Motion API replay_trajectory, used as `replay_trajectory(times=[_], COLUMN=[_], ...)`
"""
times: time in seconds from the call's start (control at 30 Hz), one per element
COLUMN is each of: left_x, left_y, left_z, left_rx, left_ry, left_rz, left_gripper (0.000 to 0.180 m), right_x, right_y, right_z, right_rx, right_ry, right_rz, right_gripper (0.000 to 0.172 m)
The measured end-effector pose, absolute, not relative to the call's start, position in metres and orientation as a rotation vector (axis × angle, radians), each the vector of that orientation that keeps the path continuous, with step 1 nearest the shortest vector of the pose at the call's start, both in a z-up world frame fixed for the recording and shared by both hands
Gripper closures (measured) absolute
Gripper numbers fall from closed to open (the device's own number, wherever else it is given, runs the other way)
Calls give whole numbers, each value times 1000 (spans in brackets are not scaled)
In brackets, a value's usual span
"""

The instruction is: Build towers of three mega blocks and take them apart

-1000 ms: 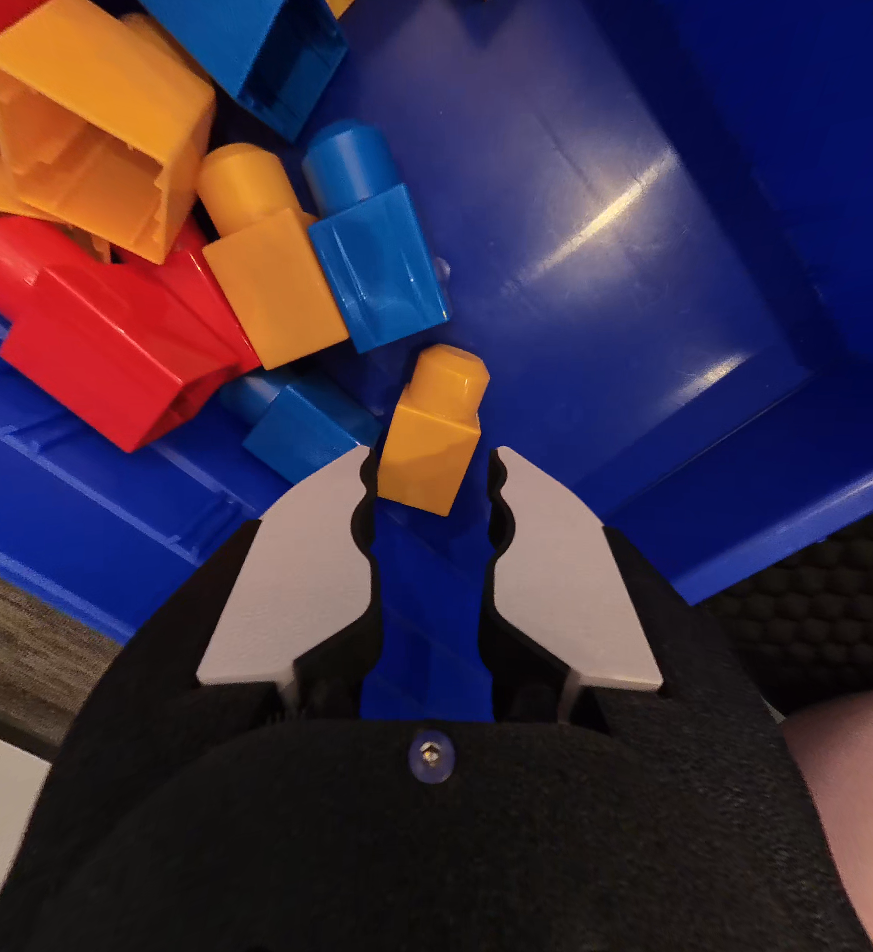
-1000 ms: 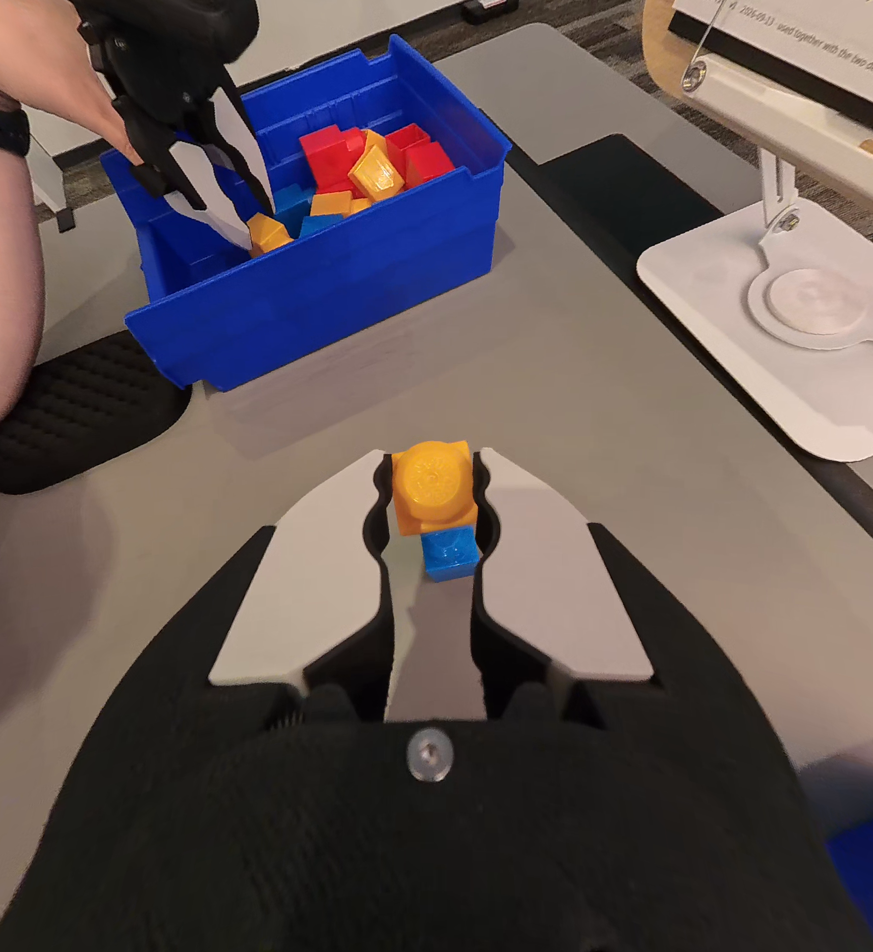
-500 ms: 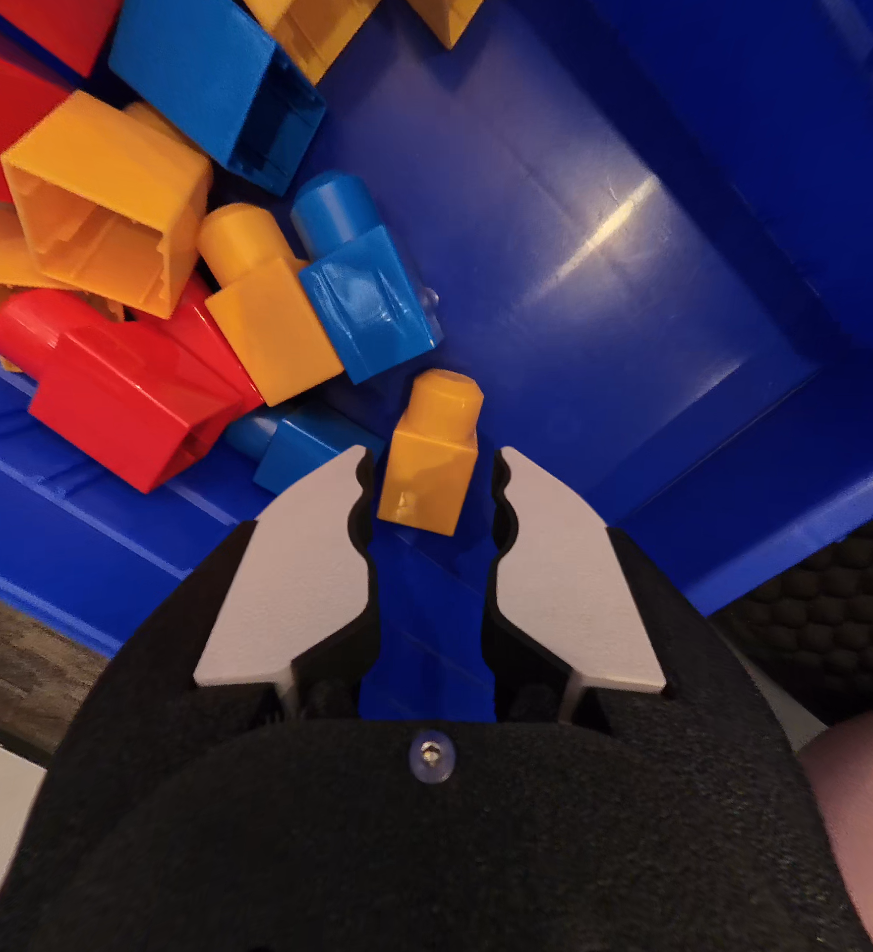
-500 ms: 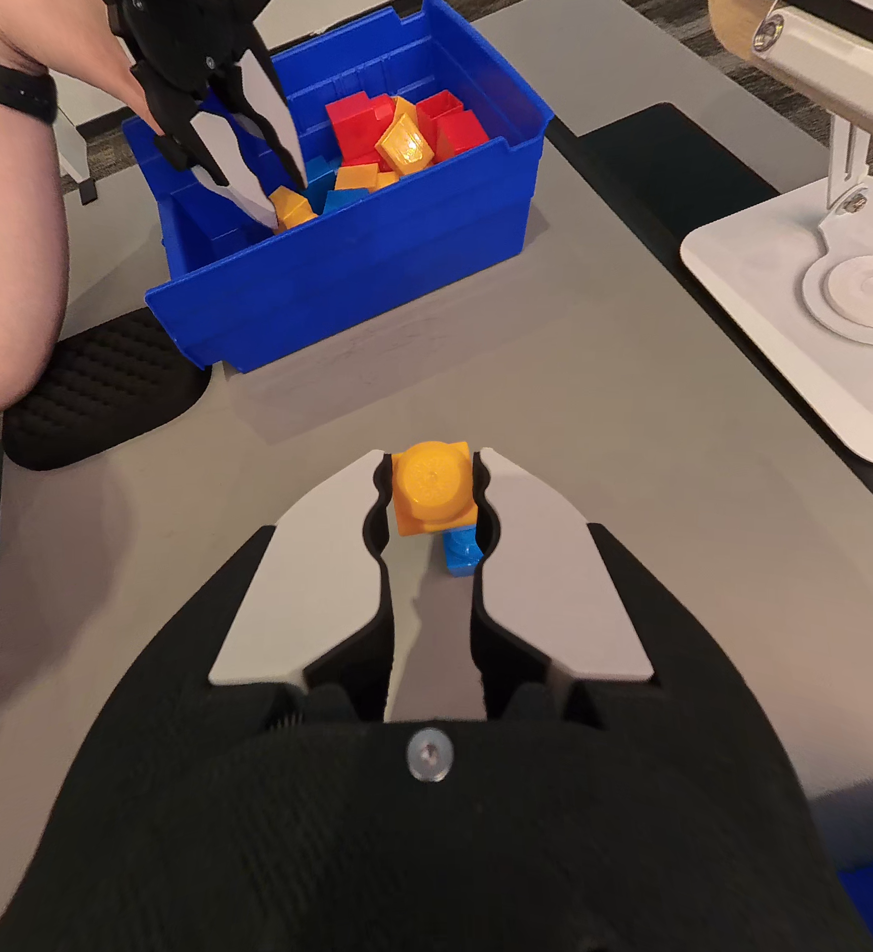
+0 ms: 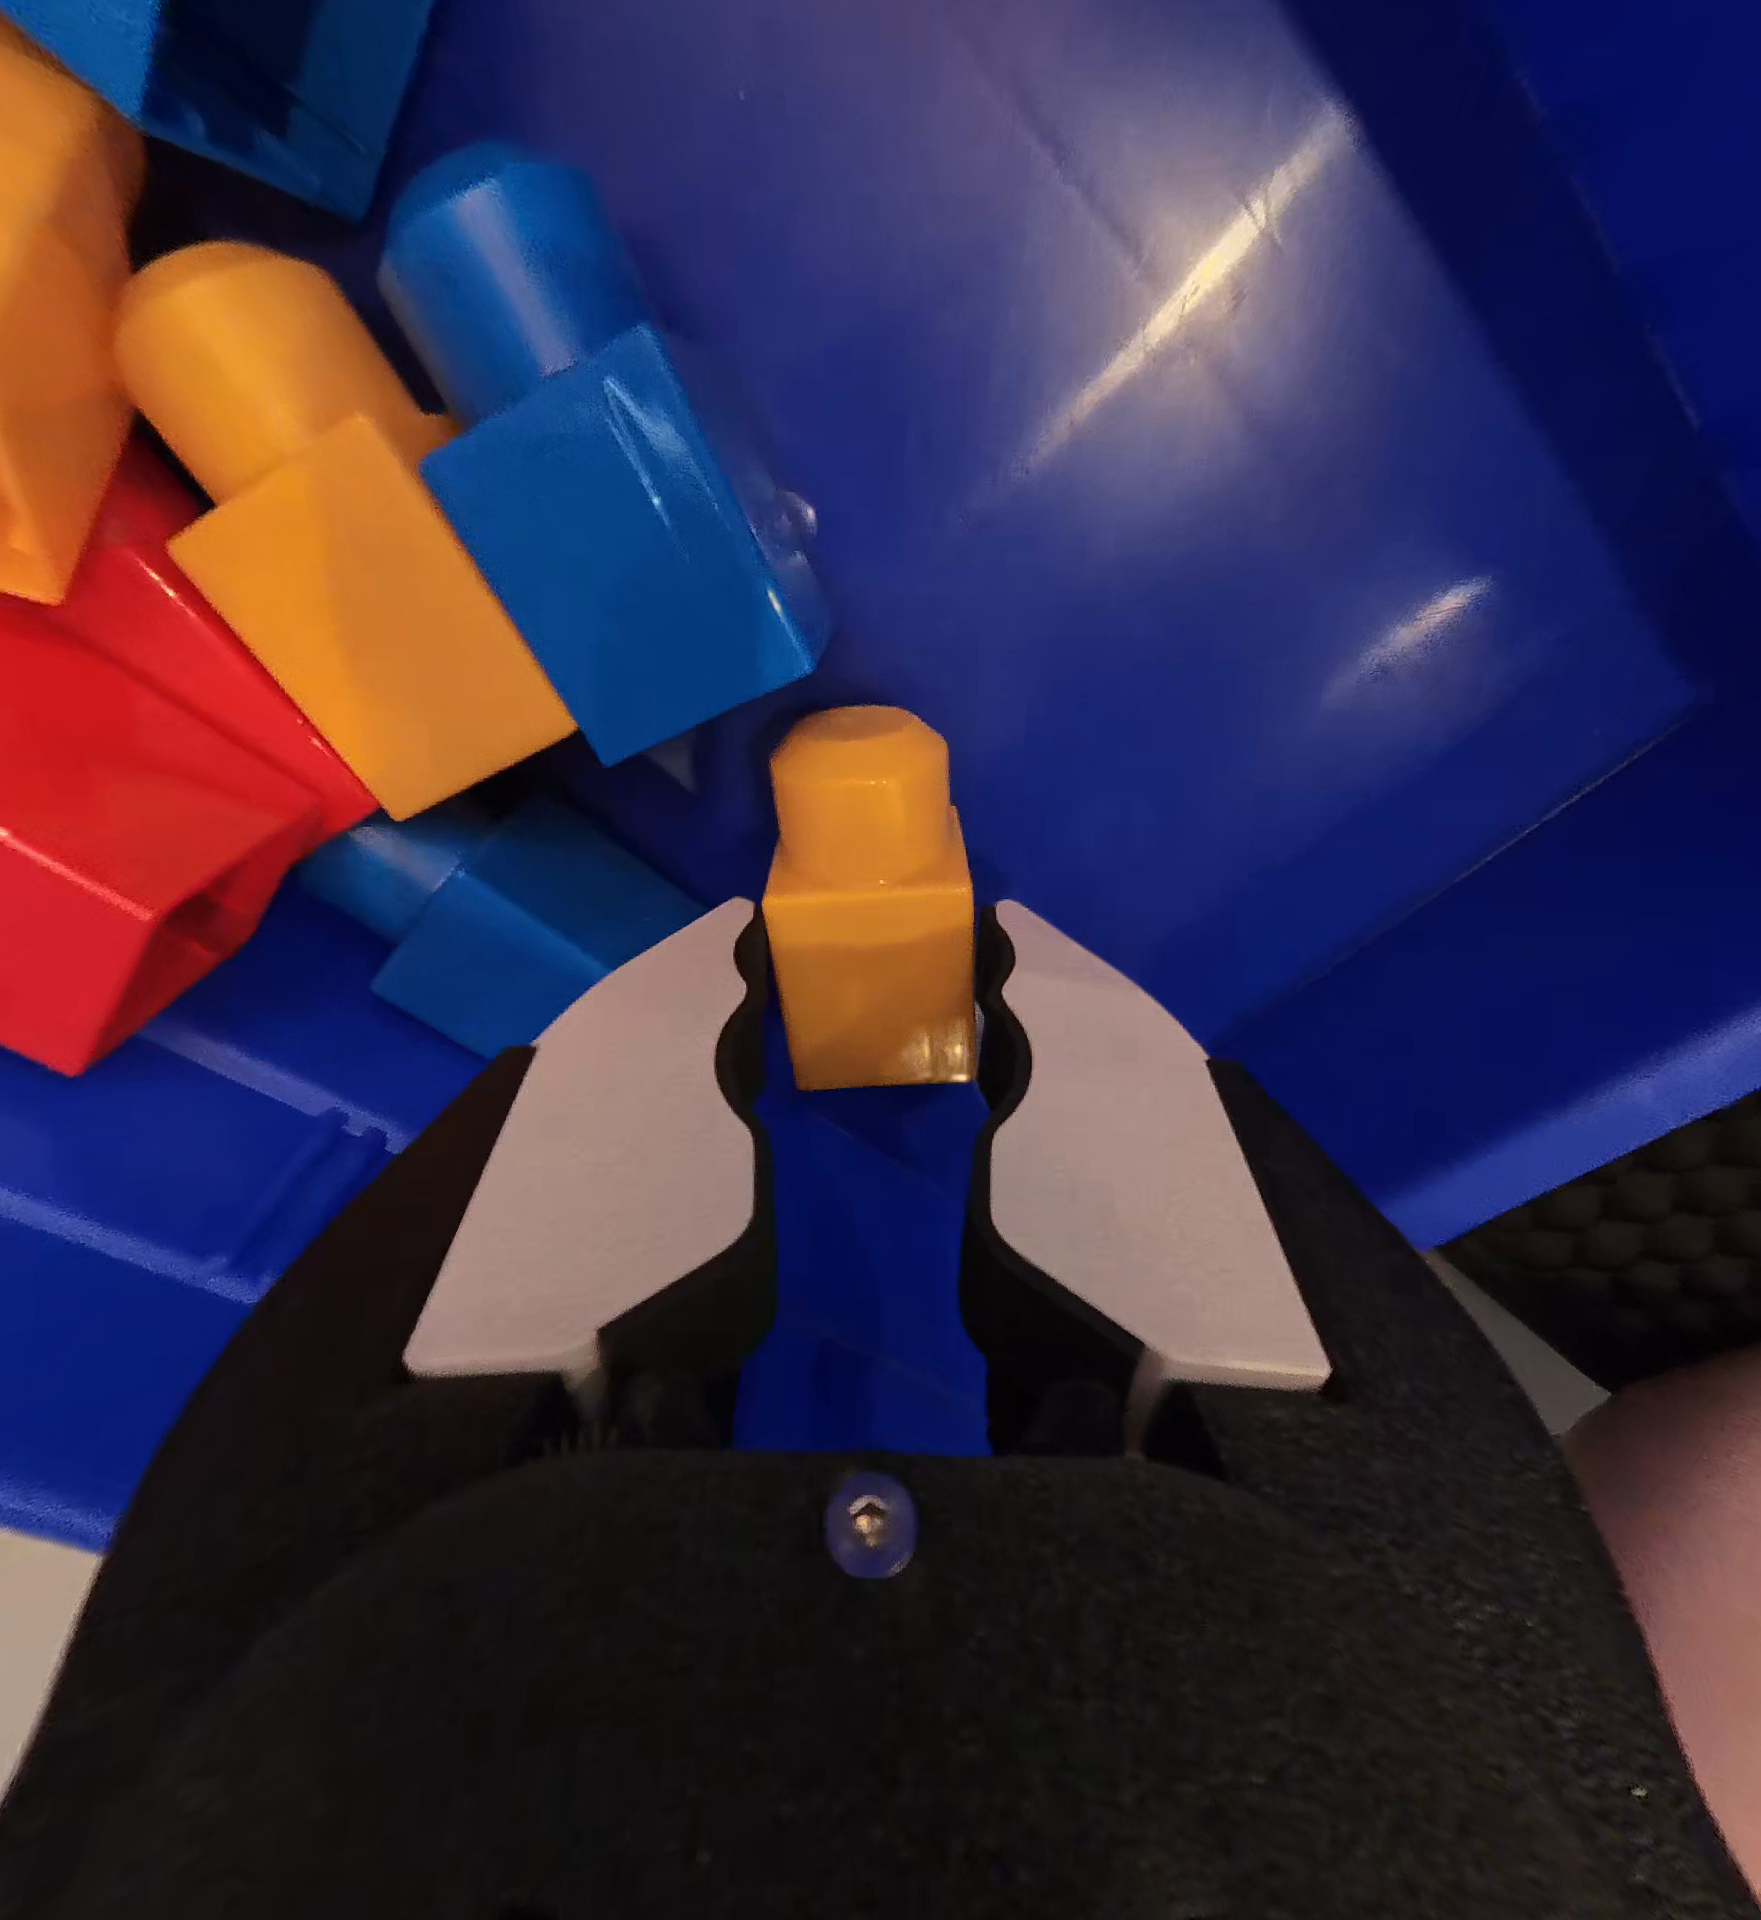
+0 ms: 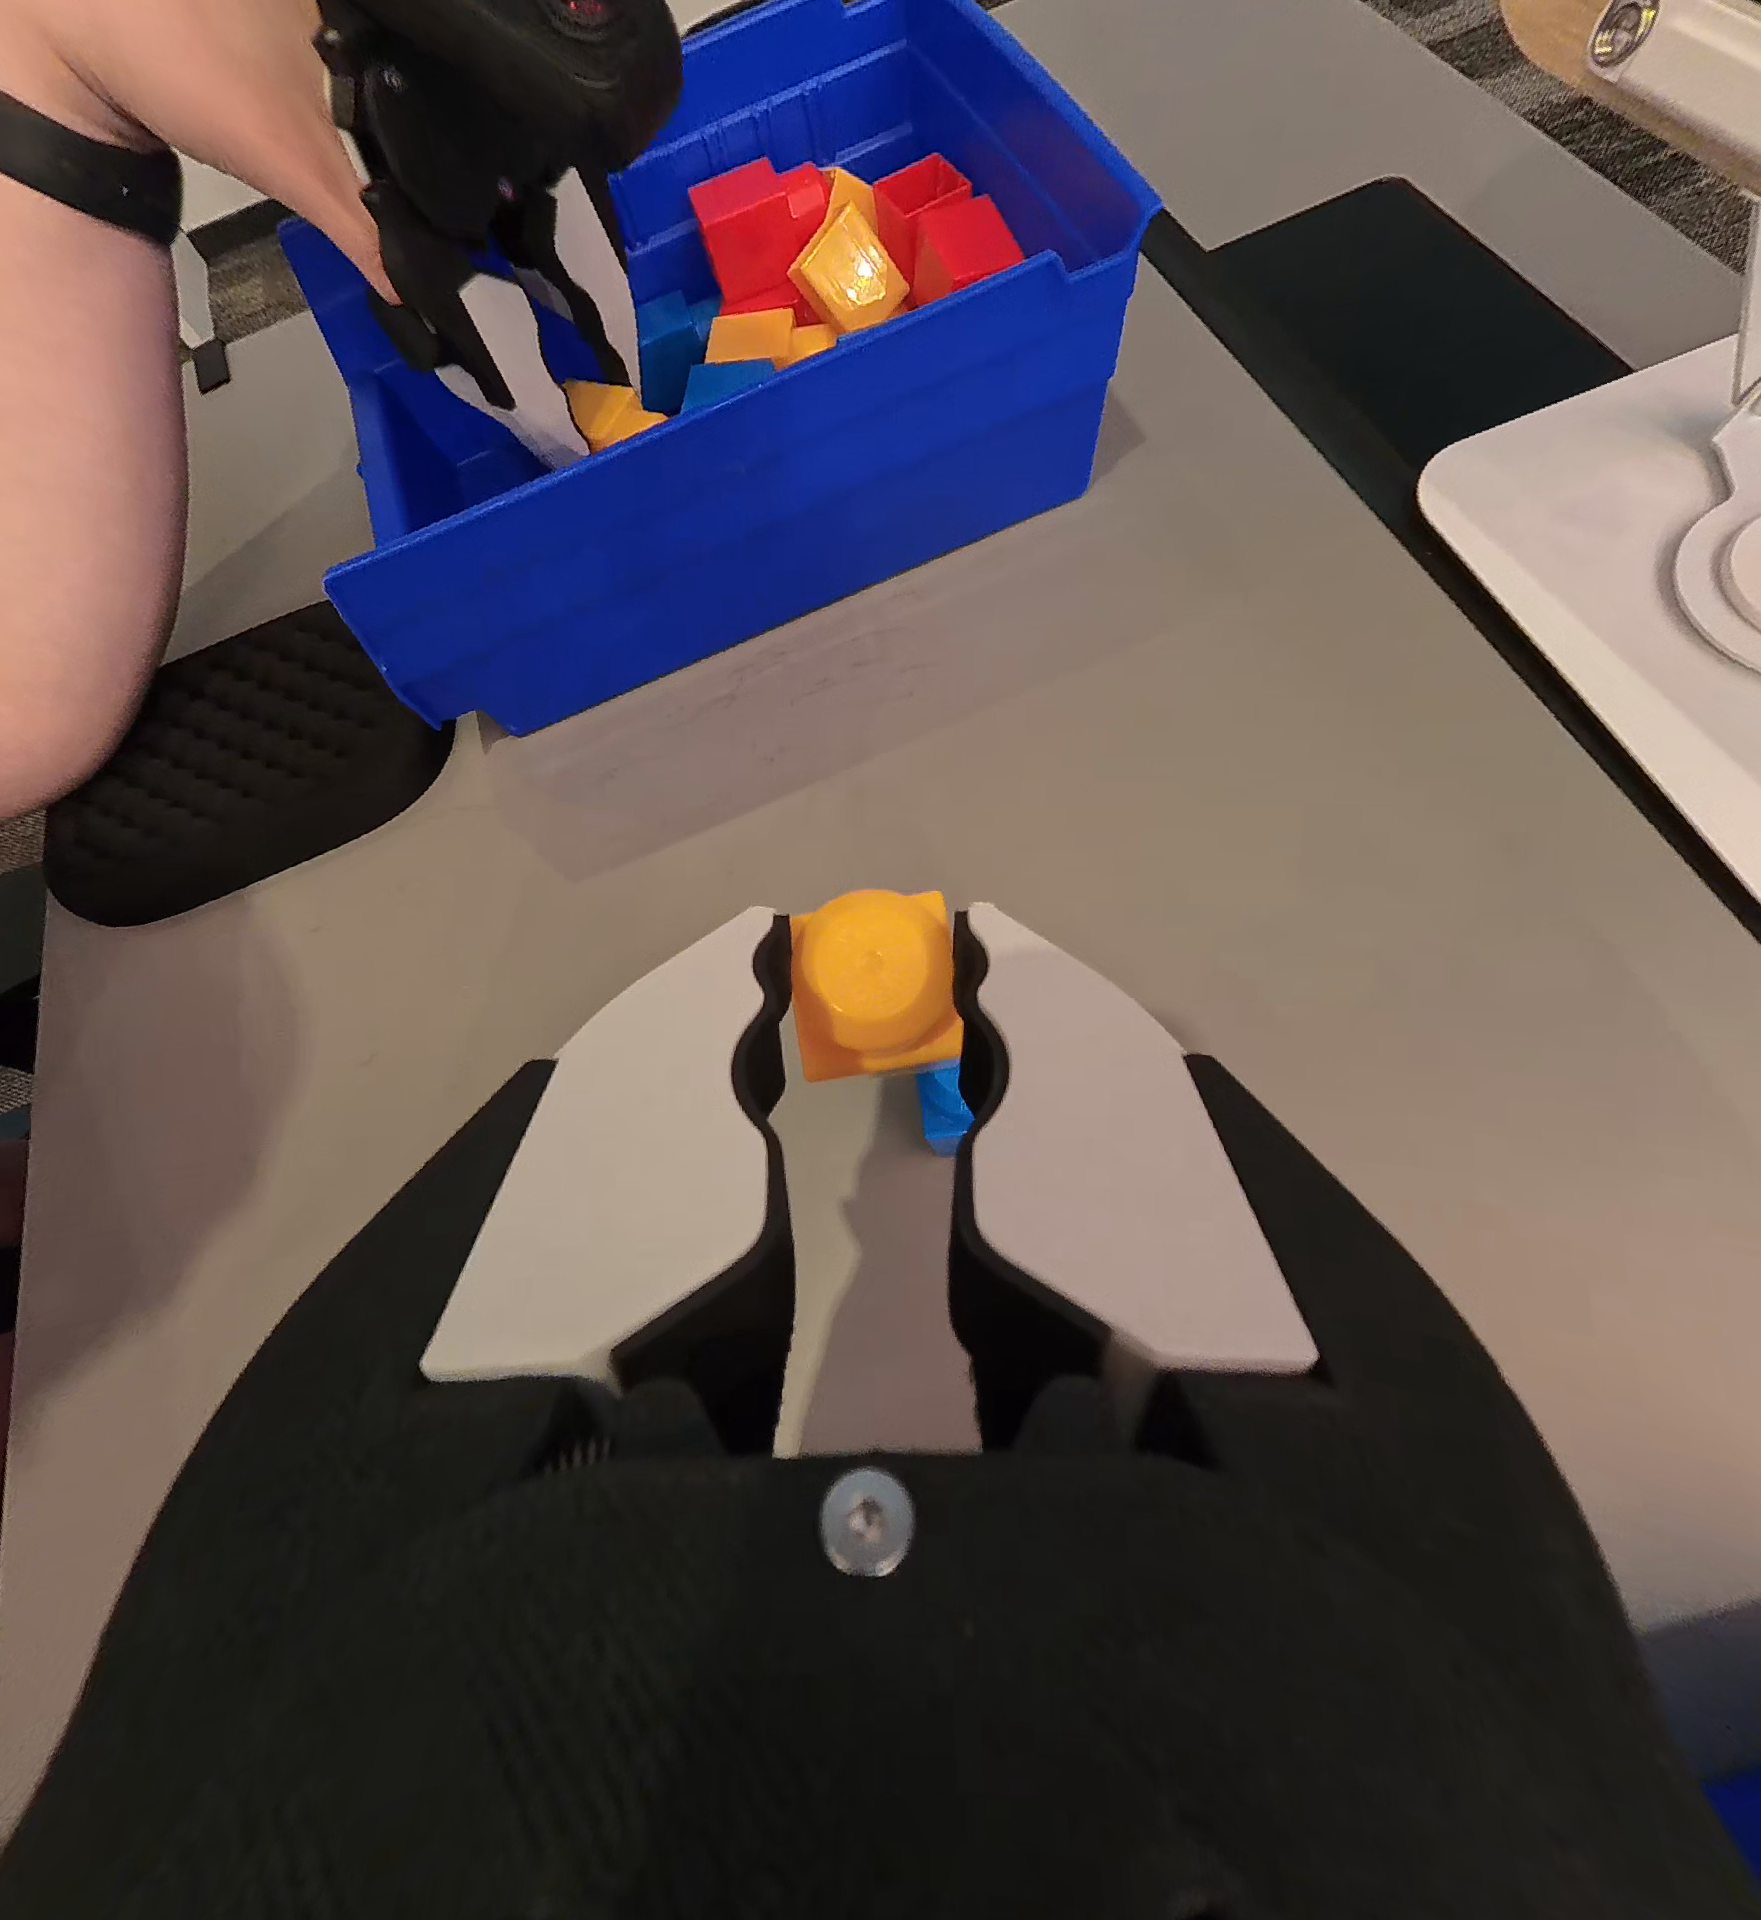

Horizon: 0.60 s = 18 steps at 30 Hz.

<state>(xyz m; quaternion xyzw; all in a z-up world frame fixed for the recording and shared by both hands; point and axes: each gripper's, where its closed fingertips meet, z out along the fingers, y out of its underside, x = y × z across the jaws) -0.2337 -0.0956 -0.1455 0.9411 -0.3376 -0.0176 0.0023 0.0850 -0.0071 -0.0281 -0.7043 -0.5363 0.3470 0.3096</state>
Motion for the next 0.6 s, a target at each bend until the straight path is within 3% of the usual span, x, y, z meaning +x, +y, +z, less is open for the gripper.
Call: replay_trajectory(times=[0.17, 0.33, 0.6], left_x=[-238, -236, -147], left_y=[-93, -69, -31], left_z=[-147, -97, 33], left_rx=[2919, 3154, 3799], left_ry=[-1054, -1109, -1409], left_rz=[-143, -308, 402], left_gripper=[144, 144, 144], right_x=[88, 94, 111], right_y=[-6, 3, 36], right_z=[-24, -7, 15], right_rx=[-1857, -1816, -1794], right_ry=[-1403, -1327, -1039], right_rz=[918, 922, 970], right_gripper=[142, 142, 142])
